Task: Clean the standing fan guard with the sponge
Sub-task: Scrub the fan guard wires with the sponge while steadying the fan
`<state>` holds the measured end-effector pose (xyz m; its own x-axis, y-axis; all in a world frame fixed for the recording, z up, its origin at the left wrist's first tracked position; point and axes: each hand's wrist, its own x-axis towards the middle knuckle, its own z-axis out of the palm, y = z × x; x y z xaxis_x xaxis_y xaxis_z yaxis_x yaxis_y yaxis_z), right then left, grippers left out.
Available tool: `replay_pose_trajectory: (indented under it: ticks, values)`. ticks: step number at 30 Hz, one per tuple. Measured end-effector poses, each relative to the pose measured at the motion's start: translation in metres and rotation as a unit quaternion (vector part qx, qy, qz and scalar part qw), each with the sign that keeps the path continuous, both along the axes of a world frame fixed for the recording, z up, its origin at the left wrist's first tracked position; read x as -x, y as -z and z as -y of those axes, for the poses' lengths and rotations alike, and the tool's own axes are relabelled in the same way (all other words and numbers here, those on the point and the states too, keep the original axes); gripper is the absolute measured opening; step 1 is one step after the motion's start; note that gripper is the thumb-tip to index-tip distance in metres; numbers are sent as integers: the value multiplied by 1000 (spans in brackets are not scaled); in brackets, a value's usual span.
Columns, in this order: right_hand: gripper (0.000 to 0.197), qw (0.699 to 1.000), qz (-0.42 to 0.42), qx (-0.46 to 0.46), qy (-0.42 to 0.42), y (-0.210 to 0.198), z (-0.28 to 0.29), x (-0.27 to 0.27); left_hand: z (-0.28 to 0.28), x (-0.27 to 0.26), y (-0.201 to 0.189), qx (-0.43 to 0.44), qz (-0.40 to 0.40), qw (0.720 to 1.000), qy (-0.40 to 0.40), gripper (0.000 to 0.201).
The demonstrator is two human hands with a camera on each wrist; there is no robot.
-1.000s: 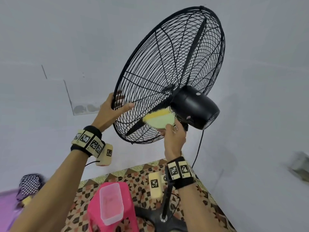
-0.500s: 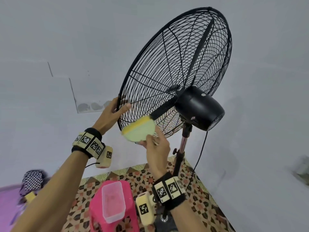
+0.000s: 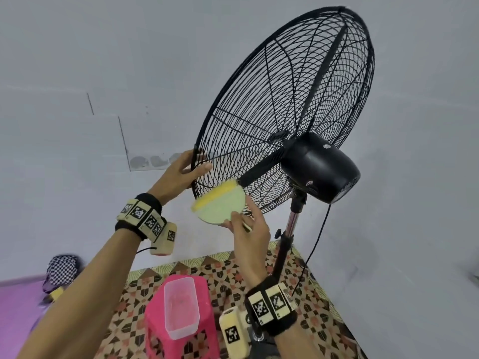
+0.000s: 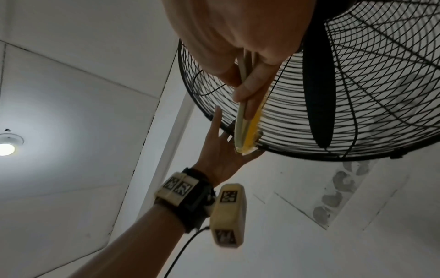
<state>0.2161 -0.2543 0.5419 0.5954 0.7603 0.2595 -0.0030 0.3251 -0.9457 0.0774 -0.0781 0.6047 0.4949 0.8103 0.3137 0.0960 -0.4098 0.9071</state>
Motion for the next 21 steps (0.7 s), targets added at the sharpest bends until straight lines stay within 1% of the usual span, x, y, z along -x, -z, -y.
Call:
replay_pose_trajectory:
  ticks: [4,6,9,11,14,16,19,21]
  values:
    - [49,994,-88,-23,58,-6,-4,-22,2,-2,0,-1,3,1000,-3,62]
    - [51,993,-97,-29,62,-7,-9,-23,3,-3,0,-1,6,1000,-4,63]
    - [54,999,-50,-9,16,-3,-8,-12,2,-2,1,13,4,1000,-6,63]
    - [51,998,-54,-3,-21,1,-5,-4,1,-1,1,17,0,1000,-10,66]
    - [48,991,-106,13,-78,3,-6,3,4,-3,-1,12,-7,1000,-10,65]
    - [38,981,-129,49,-137,0,-15,10,3,-3,-2,6,-19,1000,-15,65]
    - [23,956,-182,99,-206,-6,-34,27,-3,2,-4,-18,-42,999,-24,75]
    - [17,945,-224,99,-215,-11,-45,39,-7,6,-9,-27,-61,998,-22,80]
